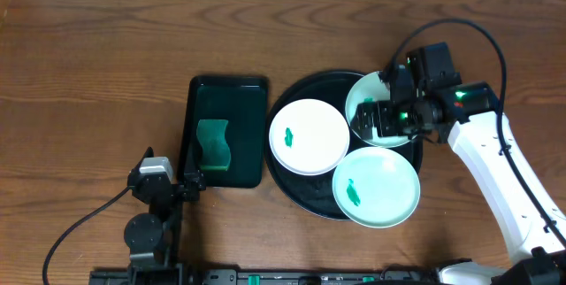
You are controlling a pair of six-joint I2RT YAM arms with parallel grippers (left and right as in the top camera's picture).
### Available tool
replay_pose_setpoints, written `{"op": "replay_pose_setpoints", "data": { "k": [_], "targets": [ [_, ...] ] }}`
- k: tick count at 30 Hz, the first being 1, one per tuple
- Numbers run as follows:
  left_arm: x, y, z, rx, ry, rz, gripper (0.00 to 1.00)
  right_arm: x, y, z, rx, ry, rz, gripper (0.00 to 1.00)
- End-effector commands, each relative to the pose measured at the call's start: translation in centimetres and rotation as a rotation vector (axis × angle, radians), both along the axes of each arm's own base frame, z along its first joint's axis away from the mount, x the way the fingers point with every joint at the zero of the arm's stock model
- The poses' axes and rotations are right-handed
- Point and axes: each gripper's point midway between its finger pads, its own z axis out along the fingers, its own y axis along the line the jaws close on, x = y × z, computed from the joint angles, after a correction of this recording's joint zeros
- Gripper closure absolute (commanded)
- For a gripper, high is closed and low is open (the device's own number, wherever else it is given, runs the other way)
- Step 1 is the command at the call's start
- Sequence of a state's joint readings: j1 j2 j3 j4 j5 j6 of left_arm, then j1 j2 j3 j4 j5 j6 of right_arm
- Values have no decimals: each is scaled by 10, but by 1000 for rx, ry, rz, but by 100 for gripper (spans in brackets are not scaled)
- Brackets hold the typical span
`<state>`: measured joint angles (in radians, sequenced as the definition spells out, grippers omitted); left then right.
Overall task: Clean dirty plates on tray and stack at the side
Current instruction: 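Move the right gripper over the back pale green plate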
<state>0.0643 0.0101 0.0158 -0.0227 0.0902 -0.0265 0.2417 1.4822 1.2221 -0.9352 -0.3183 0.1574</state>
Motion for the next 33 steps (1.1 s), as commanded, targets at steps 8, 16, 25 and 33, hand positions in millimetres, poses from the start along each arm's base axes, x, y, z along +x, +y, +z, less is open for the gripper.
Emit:
{"op": "replay_pose_setpoints", "data": {
  "k": [8,16,25,33],
  "targets": [
    [-1,-2,-14,-5,46,-7,19,39,10,17,21,-181,-5,40],
    [-1,-2,-14,-5,46,-7,19,46,-6,4,-75,-188,-50,35],
    [-1,-2,-14,-5,46,-7,19,34,-2,-39,-73,-57,-32,45],
    [-1,-2,-14,-5,46,-7,19,33,2,-56,-76,-6,-33,59]
  ]
}}
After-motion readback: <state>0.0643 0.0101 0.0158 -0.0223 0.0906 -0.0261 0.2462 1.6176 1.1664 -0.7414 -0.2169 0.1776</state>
